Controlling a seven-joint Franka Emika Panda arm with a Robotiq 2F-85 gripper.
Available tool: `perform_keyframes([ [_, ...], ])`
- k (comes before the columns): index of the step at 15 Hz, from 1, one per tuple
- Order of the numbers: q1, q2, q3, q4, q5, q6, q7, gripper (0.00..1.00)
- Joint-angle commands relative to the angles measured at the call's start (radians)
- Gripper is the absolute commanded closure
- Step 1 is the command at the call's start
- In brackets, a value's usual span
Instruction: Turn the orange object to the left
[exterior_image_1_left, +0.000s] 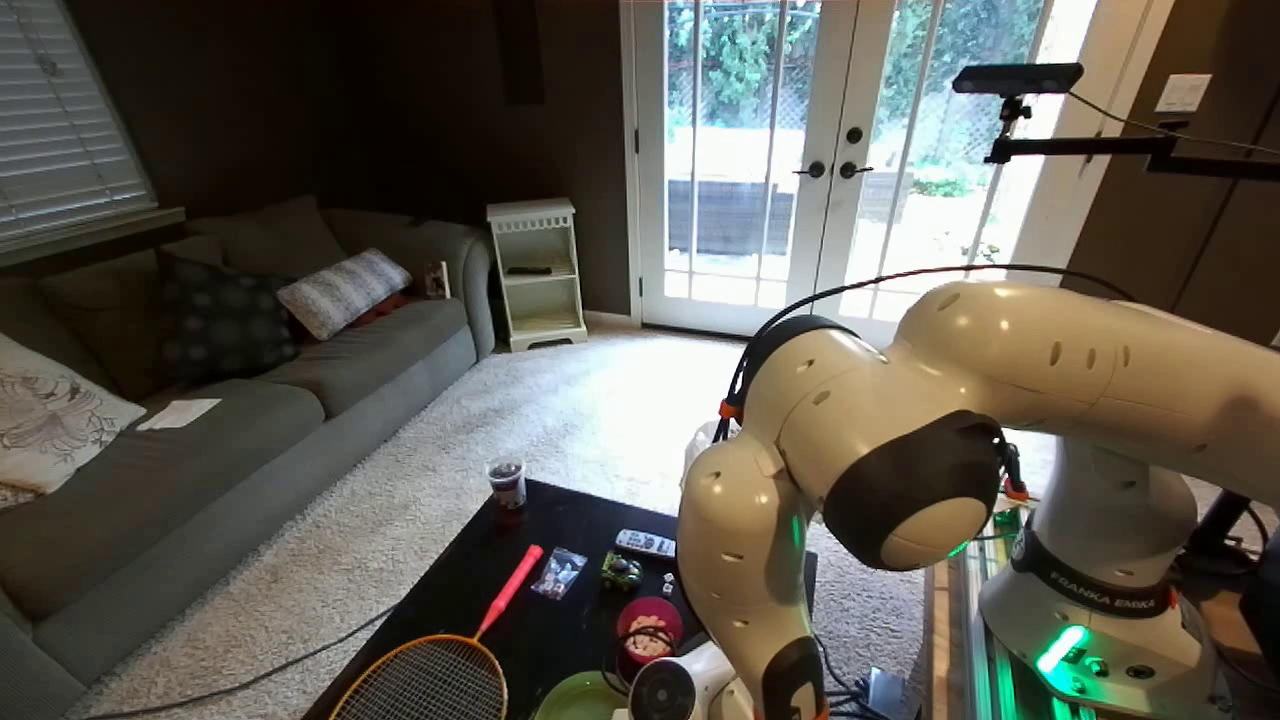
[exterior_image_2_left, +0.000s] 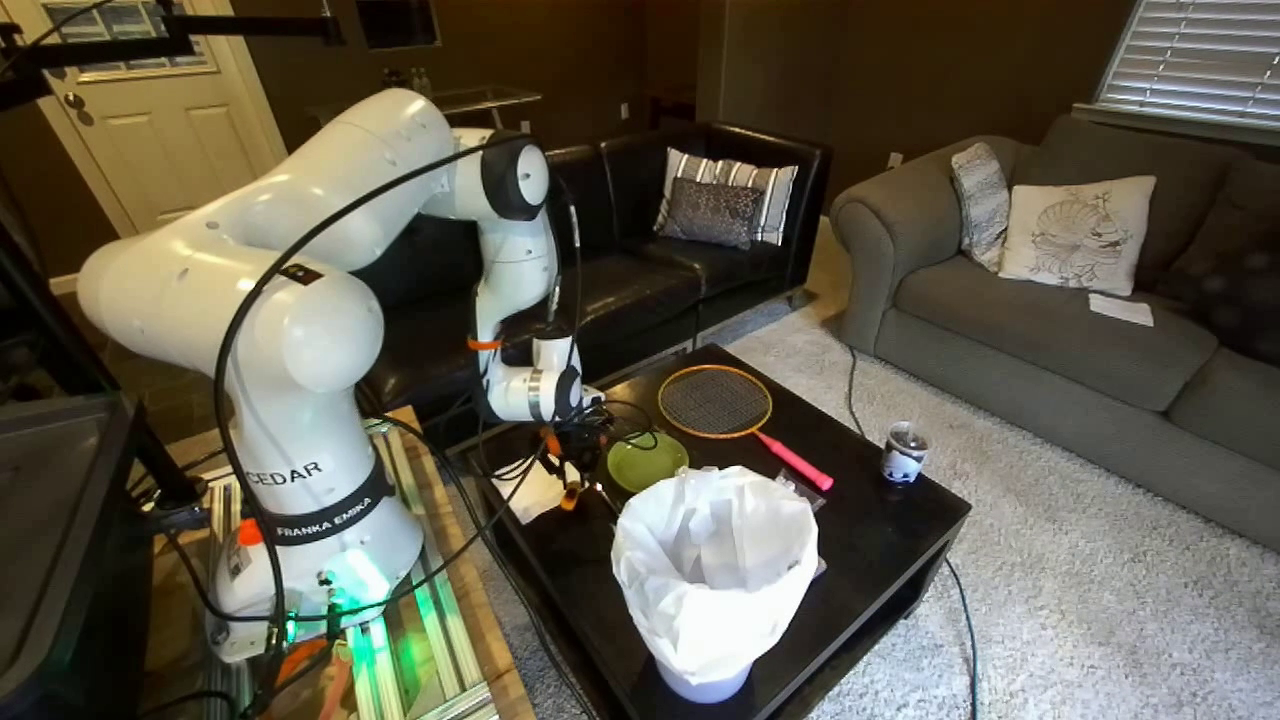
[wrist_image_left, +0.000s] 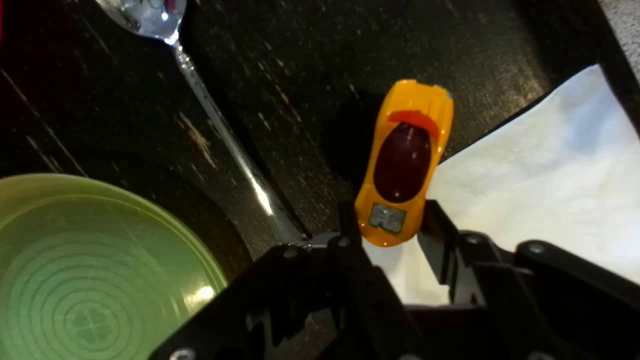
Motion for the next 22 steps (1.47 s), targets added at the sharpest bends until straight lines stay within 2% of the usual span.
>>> perform_keyframes([
  [1, 0.045, -0.019, -0.042, -0.029, -0.085, 0.027, -0.064, 0.90],
  [5, 0.033, -0.013, -0.045, -0.038, -0.165, 0.086, -0.151, 0.90],
  [14, 0.022, -0.017, -0.056, -0.086, -0.271, 0.153, -0.290, 0.90],
  [22, 0.011, -0.010, -0.058, -0.128, -0.318, 0.228, -0.380, 0.90],
])
